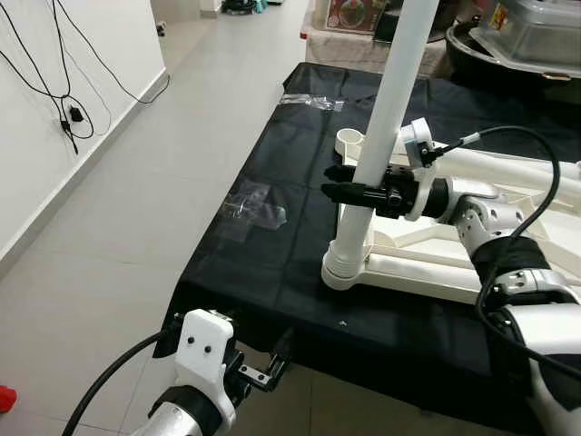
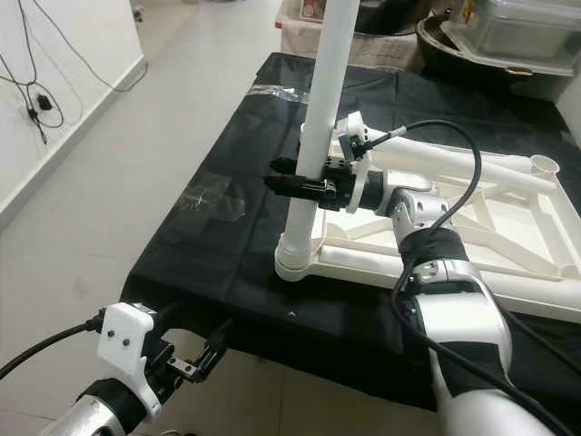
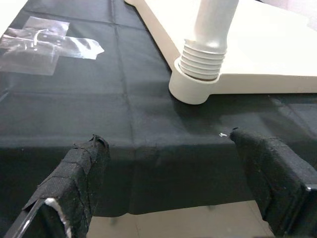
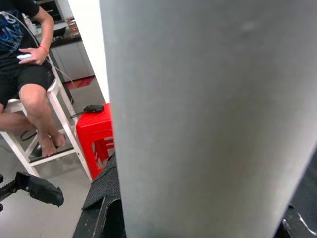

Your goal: Building children table

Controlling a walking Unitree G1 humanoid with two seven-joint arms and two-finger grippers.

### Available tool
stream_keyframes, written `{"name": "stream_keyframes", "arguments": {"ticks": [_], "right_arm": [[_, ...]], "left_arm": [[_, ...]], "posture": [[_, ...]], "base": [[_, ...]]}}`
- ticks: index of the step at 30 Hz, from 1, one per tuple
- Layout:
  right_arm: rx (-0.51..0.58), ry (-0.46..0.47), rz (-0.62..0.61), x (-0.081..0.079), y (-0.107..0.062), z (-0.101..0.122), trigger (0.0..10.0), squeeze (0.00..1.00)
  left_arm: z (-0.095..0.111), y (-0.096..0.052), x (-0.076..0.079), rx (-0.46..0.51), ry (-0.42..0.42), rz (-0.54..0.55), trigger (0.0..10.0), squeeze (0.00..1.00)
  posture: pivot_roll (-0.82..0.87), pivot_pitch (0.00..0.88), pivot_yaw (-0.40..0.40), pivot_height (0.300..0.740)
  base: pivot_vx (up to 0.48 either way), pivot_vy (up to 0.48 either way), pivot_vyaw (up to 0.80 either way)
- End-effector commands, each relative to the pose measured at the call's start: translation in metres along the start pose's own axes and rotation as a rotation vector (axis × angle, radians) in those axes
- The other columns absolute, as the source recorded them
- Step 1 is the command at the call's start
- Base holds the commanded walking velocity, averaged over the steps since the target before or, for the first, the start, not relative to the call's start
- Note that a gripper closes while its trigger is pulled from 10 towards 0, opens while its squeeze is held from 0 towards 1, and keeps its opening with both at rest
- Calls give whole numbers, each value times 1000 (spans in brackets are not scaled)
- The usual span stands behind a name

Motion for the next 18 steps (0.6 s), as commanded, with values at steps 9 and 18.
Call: {"name": "stream_keyframes", "arguments": {"ticks": [9,18], "right_arm": [[-99,13,70,-8,13,-36,10000,0],[-194,-20,156,-22,22,-59,10000,0]], "left_arm": [[-3,-1,1,-18,5,1,10000,0],[-2,0,0,-16,9,1,10000,0]], "posture": [[139,221,-77,740],[134,220,-74,740]], "base": [[0,0,0],[0,0,0]]}}
Point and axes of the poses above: a point about 5 cm out from each wrist's last joint towards the gripper, its own y axis pointing out of the wrist towards the gripper, its own z axis along the axis of the wrist's last joint, x = y × z, the point moved 6 cm from there along y, pointing out of the wrist towards the gripper, and after that the axes turned 12 degrees about y, right-handed, at the moved point
